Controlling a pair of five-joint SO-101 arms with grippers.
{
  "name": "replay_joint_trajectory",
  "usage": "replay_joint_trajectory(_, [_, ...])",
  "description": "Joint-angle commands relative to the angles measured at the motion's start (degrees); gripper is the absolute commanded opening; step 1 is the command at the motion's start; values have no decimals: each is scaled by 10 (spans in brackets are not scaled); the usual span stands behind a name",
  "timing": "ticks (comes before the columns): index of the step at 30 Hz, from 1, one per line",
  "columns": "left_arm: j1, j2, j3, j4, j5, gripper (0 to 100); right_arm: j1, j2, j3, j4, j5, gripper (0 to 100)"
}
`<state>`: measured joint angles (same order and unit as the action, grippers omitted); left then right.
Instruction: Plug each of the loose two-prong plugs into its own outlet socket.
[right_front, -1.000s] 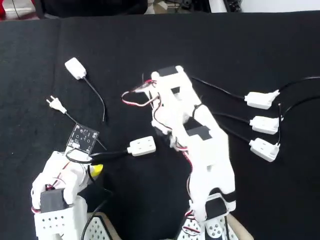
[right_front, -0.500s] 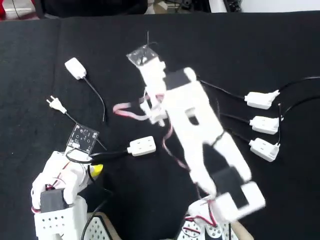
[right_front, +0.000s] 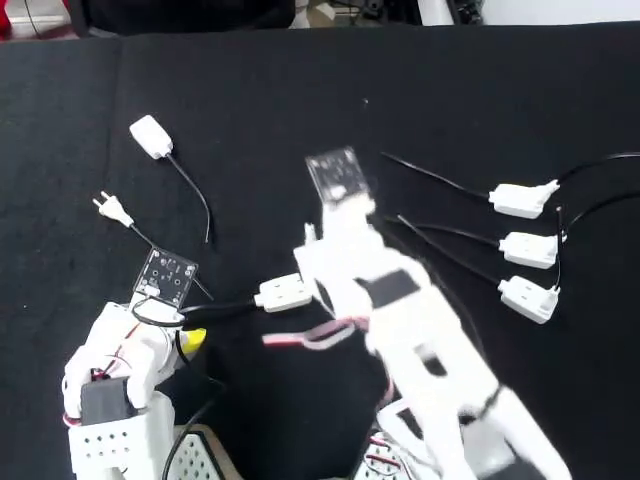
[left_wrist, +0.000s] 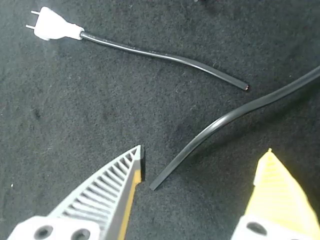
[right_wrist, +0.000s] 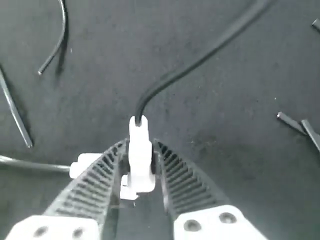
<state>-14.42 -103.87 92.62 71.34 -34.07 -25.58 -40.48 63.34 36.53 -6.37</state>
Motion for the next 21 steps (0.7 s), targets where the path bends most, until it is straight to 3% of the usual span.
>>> replay_joint_trajectory(1, [-6,-4,-2,0,-3,354,-9,-116,109,-116,-8,12])
replay_joint_trajectory(10, [-5,-4,-2,0,-3,354,-18,-320,333,-251,13,15])
replay_joint_trajectory(13, [-5,-4,-2,0,-3,354,-30,-356,334,-231,11,14])
replay_joint_trajectory(21, [-4,-4,-4,0,-1,354,68,-390,312,-262,11,14])
